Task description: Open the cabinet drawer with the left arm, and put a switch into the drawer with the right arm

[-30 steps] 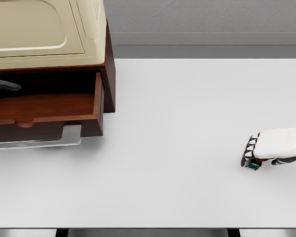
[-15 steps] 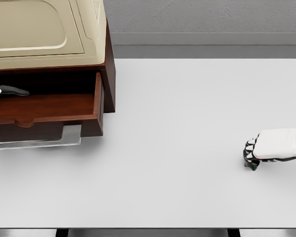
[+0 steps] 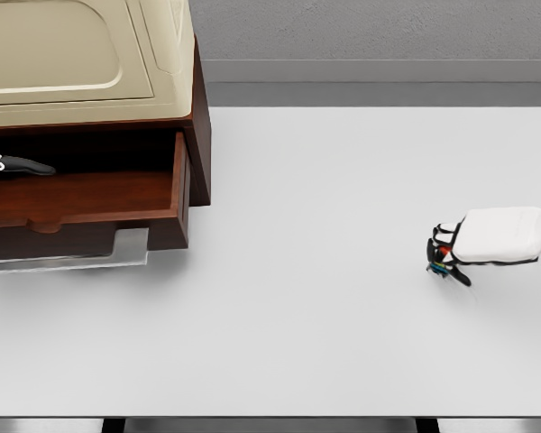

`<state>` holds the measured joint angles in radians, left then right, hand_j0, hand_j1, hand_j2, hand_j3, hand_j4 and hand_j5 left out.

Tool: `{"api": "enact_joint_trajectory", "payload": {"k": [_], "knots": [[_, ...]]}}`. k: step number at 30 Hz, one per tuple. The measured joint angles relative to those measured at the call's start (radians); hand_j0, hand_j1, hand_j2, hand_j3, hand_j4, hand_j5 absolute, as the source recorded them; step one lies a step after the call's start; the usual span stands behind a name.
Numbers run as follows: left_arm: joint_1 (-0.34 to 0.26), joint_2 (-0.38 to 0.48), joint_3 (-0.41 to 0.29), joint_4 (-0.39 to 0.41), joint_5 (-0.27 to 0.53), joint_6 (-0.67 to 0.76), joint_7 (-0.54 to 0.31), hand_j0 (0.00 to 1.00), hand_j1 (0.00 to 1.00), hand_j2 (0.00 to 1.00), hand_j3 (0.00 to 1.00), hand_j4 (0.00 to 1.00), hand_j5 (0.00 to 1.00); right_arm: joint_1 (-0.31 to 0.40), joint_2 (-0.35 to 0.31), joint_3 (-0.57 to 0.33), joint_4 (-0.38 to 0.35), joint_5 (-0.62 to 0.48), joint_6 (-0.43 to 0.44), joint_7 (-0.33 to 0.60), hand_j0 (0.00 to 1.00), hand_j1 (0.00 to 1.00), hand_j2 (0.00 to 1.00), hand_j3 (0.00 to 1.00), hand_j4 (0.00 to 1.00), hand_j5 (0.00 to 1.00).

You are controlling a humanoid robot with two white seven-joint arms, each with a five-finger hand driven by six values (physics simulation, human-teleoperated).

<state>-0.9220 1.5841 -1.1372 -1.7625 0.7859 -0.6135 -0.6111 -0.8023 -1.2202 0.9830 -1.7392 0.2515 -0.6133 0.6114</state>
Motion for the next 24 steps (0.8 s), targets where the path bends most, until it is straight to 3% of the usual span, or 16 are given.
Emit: {"api": "enact_joint_trajectory", "payload": {"k": [7, 20, 23, 24], "knots": [[-0.002, 0.0, 0.0, 0.0, 0.0, 0.0, 0.0, 1.0, 1.0, 1.0, 1.0, 1.0, 1.0, -0.018, 0.089, -0.068, 0.018, -0.005, -0.001, 0.001, 0.25, 0.25, 0.25, 0.25, 0.25, 0.25], [-0.003, 0.0, 0.002, 0.003, -0.001, 0.0, 0.0, 1.0, 1.0, 1.0, 1.0, 1.0, 1.0, -0.181, 0.294, -0.101, 0.02, -0.006, -0.001, 0.002, 0.25, 0.25, 0.25, 0.25, 0.25, 0.25], [-0.003, 0.001, 0.002, 0.008, -0.001, 0.0, 0.0, 1.0, 1.0, 1.0, 1.0, 1.0, 1.0, -0.201, 0.337, -0.098, 0.021, -0.006, -0.001, 0.002, 0.23, 0.23, 0.23, 0.23, 0.23, 0.23], [-0.003, 0.001, 0.002, 0.009, -0.001, 0.0, 0.0, 1.0, 1.0, 1.0, 1.0, 1.0, 1.0, -0.209, 0.352, -0.097, 0.021, -0.007, -0.001, 0.002, 0.18, 0.18, 0.18, 0.18, 0.18, 0.18]]}}
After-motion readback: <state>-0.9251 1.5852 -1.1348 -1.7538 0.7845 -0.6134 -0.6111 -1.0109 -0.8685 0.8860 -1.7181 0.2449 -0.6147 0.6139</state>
